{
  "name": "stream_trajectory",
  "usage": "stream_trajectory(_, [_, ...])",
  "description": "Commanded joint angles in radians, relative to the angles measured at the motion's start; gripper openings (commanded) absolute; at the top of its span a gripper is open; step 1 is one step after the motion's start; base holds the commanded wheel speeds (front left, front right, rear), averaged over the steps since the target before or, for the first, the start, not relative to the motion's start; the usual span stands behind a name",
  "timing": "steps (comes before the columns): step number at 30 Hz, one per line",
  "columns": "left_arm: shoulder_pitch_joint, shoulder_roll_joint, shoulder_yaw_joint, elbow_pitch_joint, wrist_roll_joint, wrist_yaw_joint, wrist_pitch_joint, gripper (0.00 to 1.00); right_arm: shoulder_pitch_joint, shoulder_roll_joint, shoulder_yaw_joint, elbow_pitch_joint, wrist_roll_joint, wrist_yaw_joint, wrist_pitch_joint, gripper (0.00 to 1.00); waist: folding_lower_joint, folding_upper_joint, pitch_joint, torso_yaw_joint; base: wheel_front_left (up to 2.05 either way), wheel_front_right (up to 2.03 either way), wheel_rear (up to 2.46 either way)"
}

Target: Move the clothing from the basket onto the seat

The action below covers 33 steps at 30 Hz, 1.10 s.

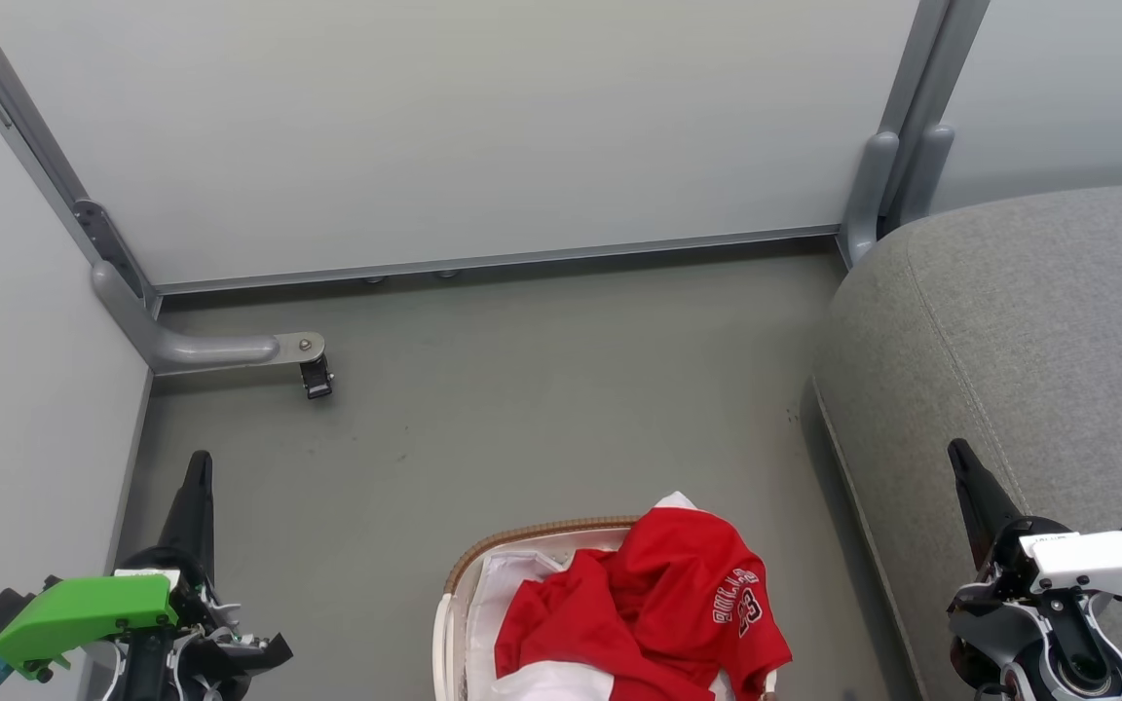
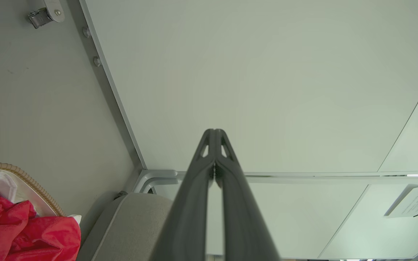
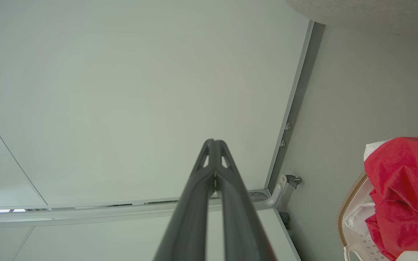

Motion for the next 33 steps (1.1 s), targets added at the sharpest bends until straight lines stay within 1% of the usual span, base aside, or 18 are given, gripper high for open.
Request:
stream_trajectory(1, [-0.012,0.005,0.001,-0.003,-0.004,-0.006,0.003,0.00,-0.003,-0.006,-0.001,-0.002,0.004,0.000,0.004,0.00,0.0000,0.0120,0.000,0.000,0.00,0.00,0.00])
stream_trajectory(33, [-0.012,0.005,0.001,-0.003,-0.004,-0.006,0.003,0.00,-0.003,-0.006,-0.001,-0.002,0.004,0.000,0.004,0.00,0.0000,0.0120,0.000,0.000,0.00,0.00,0.00])
